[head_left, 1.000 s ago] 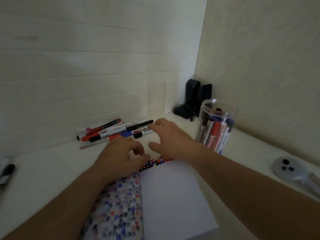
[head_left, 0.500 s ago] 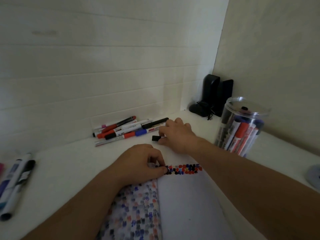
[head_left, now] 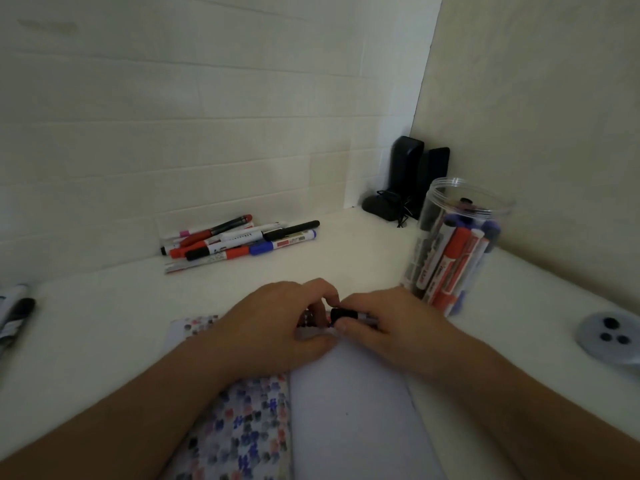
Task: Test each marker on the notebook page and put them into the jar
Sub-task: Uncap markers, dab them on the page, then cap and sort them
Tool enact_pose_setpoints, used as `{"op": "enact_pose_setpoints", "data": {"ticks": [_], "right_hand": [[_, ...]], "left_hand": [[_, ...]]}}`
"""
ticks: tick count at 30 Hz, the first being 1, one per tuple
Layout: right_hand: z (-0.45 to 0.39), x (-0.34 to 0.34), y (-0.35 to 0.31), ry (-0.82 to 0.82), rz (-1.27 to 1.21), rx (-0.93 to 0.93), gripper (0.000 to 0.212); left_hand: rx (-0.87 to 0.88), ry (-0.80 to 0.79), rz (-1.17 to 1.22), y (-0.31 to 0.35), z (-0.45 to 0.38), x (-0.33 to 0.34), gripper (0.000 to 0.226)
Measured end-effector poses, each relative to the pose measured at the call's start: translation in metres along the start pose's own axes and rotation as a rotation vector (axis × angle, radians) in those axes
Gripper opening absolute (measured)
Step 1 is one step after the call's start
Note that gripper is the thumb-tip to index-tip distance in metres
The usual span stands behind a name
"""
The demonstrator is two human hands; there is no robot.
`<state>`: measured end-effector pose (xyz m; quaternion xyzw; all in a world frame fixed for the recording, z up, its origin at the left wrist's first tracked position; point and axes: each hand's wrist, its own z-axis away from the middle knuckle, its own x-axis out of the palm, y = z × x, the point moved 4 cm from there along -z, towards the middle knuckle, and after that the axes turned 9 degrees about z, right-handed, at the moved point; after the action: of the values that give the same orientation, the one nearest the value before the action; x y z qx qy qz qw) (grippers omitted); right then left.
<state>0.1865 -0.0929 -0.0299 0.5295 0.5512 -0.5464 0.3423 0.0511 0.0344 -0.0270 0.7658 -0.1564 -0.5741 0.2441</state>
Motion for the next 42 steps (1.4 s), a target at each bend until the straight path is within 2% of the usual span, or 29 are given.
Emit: {"op": "enact_pose_setpoints", "data": {"ticks": [6,12,15,17,19,21,22,24,25,27,30,32,37,39,42], "right_hand": [[-0.001,0.003,0.003,0.08,0.173,-0.065,0.044],[0.002,0.004,-0.003,0.091,0.263,-0.113,0.044],[0.002,-0.001,-0.009,0.021,0.25,-0.05,0.037],[0.005,-0.011,-0.004,-0.062,0.15,0.083,0.045],[0.013,-0.024,0.008,-0.054,-0.012,0.22,0.047],[0.023,-0.04,0.023,0.072,-0.316,0.307,0.021],[0.027,-0.045,0.031,0.108,-0.575,0.348,0.011],[0.03,-0.046,0.044,0.079,-1.152,0.379,0.038],[0.03,-0.045,0.046,0.049,-1.38,0.348,0.044],[0.026,-0.043,0.044,-0.011,-1.613,0.231,0.038],[0.023,-0.029,0.044,-0.033,-1.459,0.15,0.033],[0.02,-0.022,0.043,0.022,-1.245,0.195,0.013],[0.016,-0.013,0.044,0.08,-1.039,0.321,0.021],[0.016,-0.012,0.044,0.105,-0.887,0.357,0.031],[0.015,-0.01,0.047,0.209,-0.658,0.419,0.032]], "left_hand": [[-0.041,0.056,0.139,0.004,0.001,-0.001,0.016],[-0.105,0.085,0.19,0.0,-0.002,0.001,0.009],[-0.091,0.064,0.206,0.001,-0.001,0.0,0.012],[-0.087,0.065,0.189,0.001,-0.001,-0.002,0.013],[-0.101,0.083,0.163,-0.001,-0.001,-0.004,0.013],[-0.108,0.082,0.141,-0.003,-0.001,-0.005,0.015],[-0.106,0.073,0.127,-0.003,-0.001,-0.005,0.016],[-0.088,0.045,0.068,-0.001,-0.002,-0.003,0.019],[-0.073,0.024,0.019,0.0,-0.003,-0.002,0.021],[-0.036,-0.022,-0.054,0.001,-0.004,0.002,0.025],[0.016,-0.074,-0.065,0.0,-0.005,0.005,0.03],[0.028,-0.073,-0.056,-0.001,-0.004,0.005,0.029],[0.044,-0.054,-0.07,-0.001,-0.003,0.005,0.028],[0.048,-0.047,-0.054,-0.001,-0.003,0.005,0.027],[0.047,-0.047,-0.032,-0.001,-0.003,0.004,0.027]]}}
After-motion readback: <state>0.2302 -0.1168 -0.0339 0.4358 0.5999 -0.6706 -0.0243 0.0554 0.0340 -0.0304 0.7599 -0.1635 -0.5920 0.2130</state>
